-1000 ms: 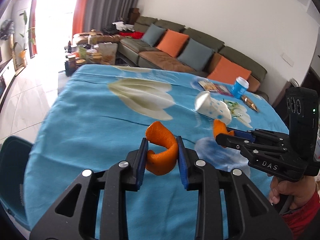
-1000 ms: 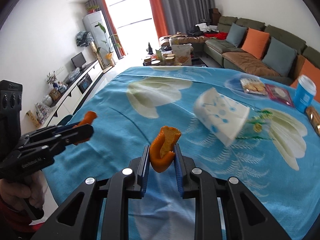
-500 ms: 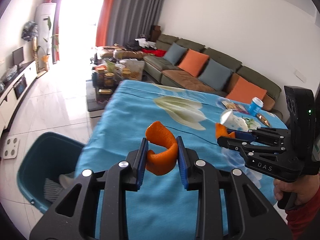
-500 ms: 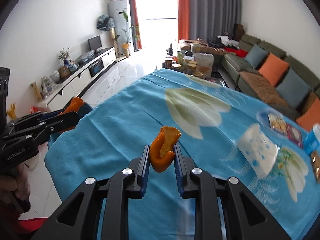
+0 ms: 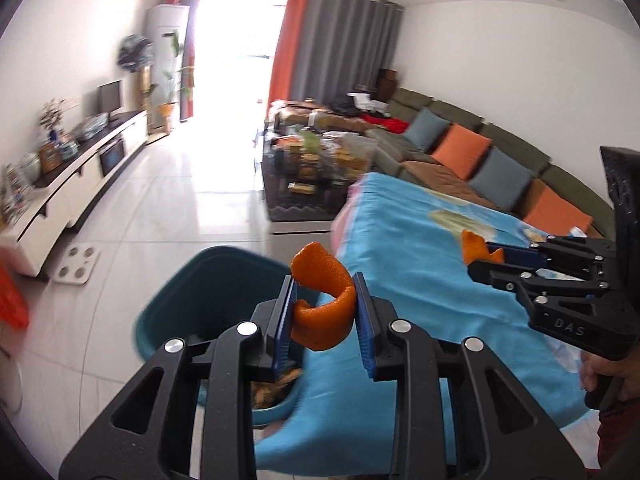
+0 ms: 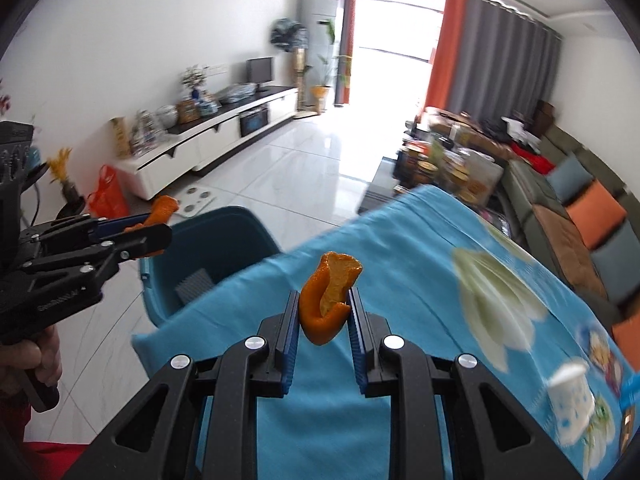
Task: Collect trash
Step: 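Lift both orange peels and carry them over the teal bin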
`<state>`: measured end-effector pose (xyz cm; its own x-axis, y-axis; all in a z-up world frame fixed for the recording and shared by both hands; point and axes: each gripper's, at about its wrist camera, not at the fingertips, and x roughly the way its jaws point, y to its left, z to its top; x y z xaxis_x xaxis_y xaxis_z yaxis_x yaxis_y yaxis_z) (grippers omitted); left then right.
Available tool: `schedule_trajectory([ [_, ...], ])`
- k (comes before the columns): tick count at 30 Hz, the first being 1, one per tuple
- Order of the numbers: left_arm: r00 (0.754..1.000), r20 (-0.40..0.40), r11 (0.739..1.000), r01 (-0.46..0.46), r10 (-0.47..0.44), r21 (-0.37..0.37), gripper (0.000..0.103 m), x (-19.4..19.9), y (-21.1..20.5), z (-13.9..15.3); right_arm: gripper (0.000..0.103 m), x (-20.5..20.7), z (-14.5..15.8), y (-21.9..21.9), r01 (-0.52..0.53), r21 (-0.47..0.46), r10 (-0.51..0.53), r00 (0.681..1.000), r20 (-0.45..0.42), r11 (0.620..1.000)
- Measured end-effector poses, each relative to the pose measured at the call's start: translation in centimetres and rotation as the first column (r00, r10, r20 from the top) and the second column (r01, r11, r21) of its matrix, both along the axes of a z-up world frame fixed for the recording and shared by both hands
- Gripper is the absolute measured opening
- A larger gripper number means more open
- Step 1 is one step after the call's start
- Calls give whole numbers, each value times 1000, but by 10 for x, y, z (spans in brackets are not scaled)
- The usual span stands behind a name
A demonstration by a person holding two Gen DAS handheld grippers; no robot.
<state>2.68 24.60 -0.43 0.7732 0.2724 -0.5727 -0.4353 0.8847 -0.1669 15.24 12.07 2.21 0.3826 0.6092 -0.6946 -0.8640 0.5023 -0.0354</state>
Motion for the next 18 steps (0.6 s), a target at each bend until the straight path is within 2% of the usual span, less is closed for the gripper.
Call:
schedule_trajectory([
  [8, 992, -58, 993, -115, 114, -8, 28, -30, 46, -20, 21, -8, -4, 55, -120, 2, 120, 991, -64, 993],
  [18, 984, -140, 991, -120, 110, -63, 28, -9, 79, -59, 21, 1, -29, 116, -208, -44, 198, 966, -165, 977],
])
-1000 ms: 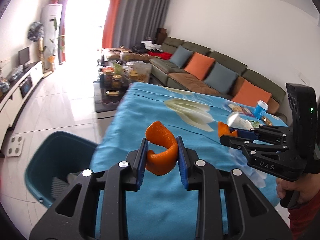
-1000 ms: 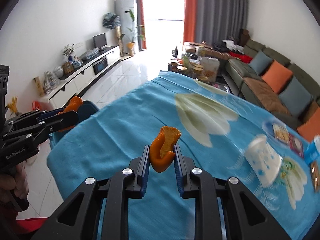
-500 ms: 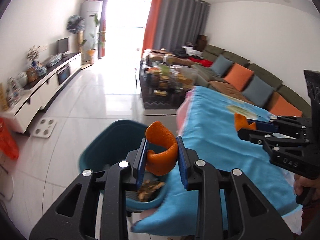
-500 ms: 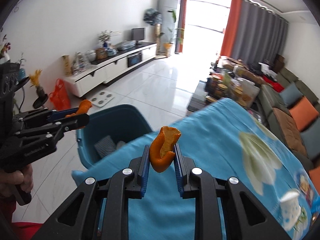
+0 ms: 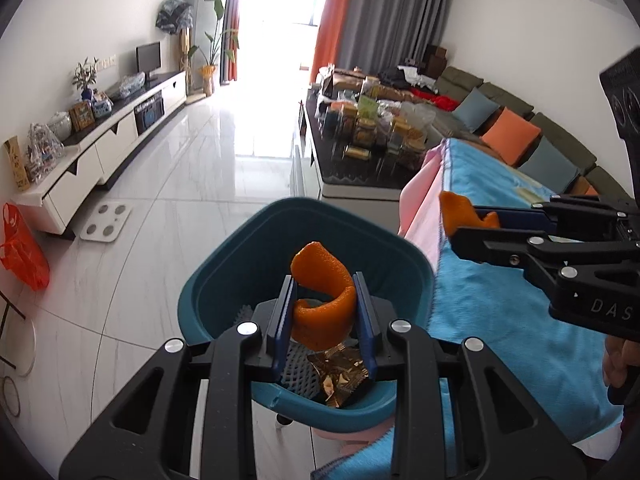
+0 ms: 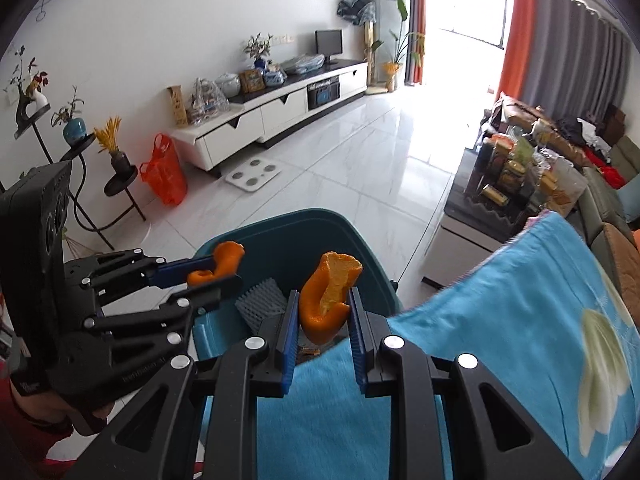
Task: Collect trash
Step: 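Lift both orange peels and carry them over the teal bin, then open both grippers over the teal bin to drop the peels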
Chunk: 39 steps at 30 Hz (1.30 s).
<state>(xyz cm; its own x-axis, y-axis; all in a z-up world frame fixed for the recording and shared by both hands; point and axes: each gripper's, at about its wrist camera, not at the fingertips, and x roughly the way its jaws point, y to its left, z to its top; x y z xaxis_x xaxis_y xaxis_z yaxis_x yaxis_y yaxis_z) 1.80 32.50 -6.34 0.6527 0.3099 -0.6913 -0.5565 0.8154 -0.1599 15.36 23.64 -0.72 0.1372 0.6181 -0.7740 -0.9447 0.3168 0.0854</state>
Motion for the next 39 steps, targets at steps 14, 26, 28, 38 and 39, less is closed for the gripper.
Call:
schedule_trajectory([
  [14, 997, -80, 999, 4, -7, -38, 28, 46, 21, -42, 21, 30, -43, 48, -32, -123, 17, 992, -121, 992],
  [26, 988, -152, 1000, 26, -28, -14, 29, 69, 20, -65, 21, 32, -68, 71, -63, -219, 29, 987, -157, 974],
  [28, 987, -160, 1000, 27, -28, -12, 29, 72, 21, -67, 21, 33, -69, 73, -63, -227, 28, 987, -157, 972],
  [38, 980, -199, 999, 33, -31, 7, 31, 85, 22, -76, 28, 42, -74, 75, -57, -237, 17, 986, -167, 970],
  [39, 979, -203, 999, 32, -29, 11, 32, 85, 22, -77, 29, 42, -73, 74, -57, -235, 18, 986, -166, 970],
])
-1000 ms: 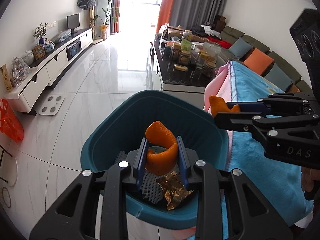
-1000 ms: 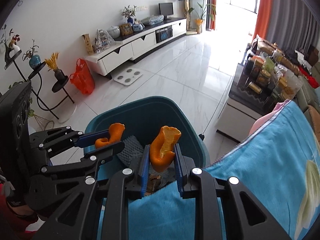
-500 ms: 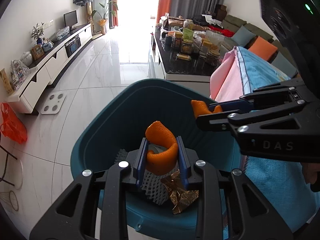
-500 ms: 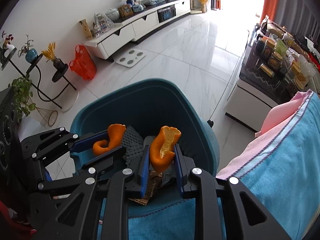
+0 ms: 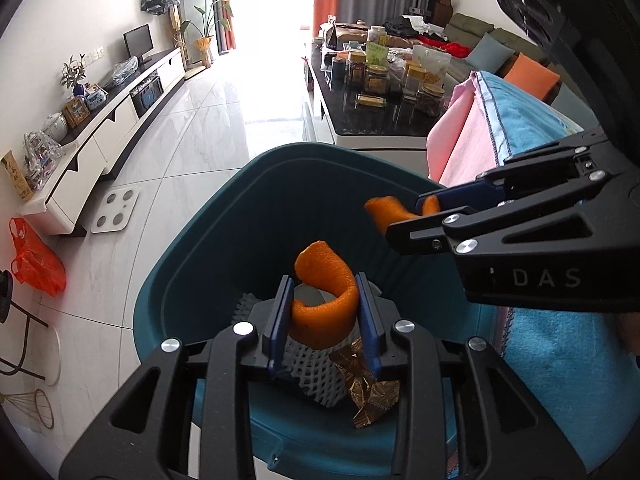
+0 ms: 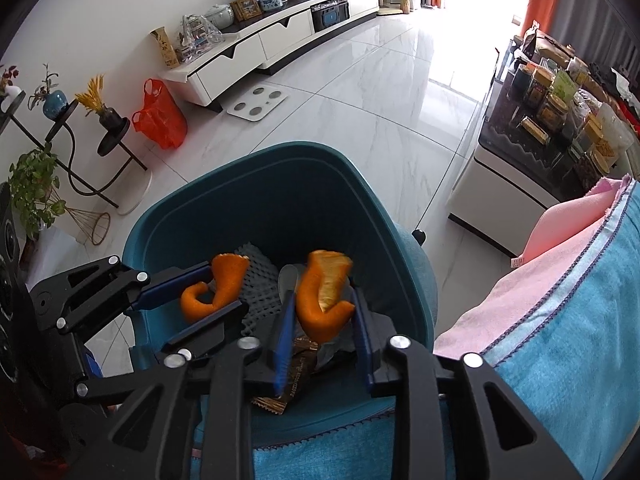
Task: Collect trash
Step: 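Open both grippers over the teal bin to drop the peels, then move both open grippers back over the paper cup and snack wrapper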
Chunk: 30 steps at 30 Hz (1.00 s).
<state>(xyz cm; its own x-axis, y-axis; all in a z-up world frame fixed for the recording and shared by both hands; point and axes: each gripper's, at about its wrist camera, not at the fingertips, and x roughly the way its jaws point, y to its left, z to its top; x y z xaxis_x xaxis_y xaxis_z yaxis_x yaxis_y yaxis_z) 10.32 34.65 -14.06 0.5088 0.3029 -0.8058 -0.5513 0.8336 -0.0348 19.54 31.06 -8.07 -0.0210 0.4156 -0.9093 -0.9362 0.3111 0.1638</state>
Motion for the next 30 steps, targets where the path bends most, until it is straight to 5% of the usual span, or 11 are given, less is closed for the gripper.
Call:
schedule_trajectory([
  [11, 1000, -6, 997, -16, 17, 70, 61, 3, -10, 9, 36, 10, 28, -24, 59, 114, -59, 998, -7, 992],
  [21, 998, 47, 987, -53, 47, 151, 96, -6, -24, 43, 53, 28, 65, -91, 164, 270, -165, 986, -21, 949],
  [30, 995, 63, 967, -92, 79, 238, 97, -10, -50, 79, 81, 22, 87, -163, 240, 392, -261, 965, 1, 888],
])
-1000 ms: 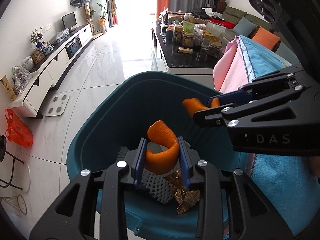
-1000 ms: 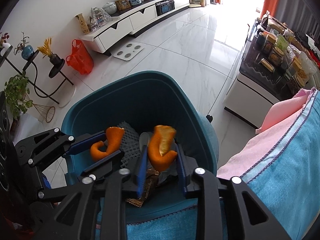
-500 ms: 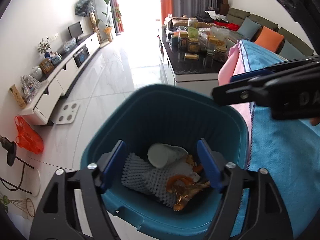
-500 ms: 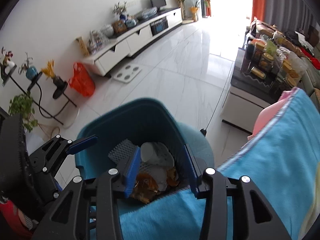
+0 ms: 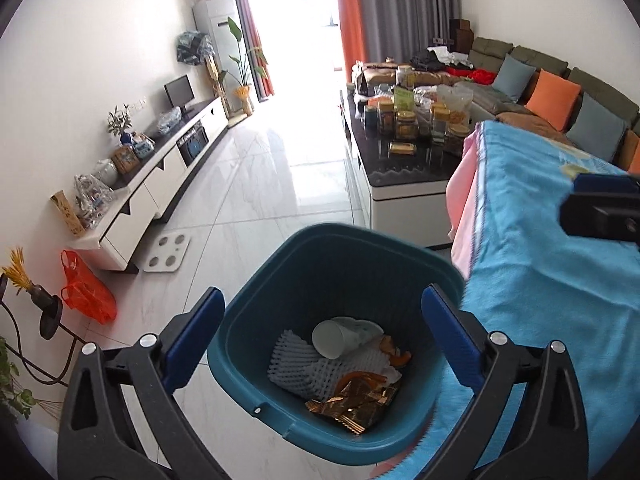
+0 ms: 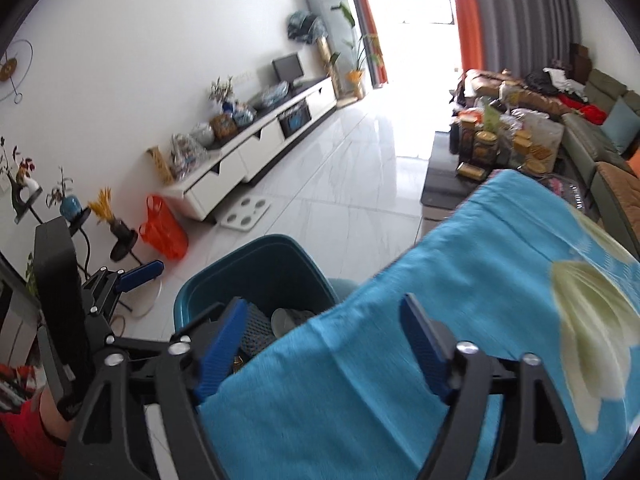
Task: Collect trash
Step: 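Move both open grippers back over the paper cup and snack wrapper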
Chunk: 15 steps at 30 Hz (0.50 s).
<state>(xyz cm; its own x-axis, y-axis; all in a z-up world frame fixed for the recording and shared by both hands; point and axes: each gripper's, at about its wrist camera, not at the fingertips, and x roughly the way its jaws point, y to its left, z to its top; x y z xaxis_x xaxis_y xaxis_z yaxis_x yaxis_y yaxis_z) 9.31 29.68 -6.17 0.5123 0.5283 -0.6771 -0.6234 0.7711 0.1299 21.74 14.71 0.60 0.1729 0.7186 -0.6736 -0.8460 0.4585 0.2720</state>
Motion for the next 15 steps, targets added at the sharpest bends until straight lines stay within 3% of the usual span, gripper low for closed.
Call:
schedule_trajectory([
  [10, 998, 33, 997, 60, -62, 58, 97, 7, -52, 37, 96, -12, 5, -82, 135, 68, -139, 989, 46, 988],
  [15, 987, 63, 988, 141, -145, 61, 97, 14, -89, 53, 96, -19, 3, -128, 221, 89, -226, 972, 57, 971],
])
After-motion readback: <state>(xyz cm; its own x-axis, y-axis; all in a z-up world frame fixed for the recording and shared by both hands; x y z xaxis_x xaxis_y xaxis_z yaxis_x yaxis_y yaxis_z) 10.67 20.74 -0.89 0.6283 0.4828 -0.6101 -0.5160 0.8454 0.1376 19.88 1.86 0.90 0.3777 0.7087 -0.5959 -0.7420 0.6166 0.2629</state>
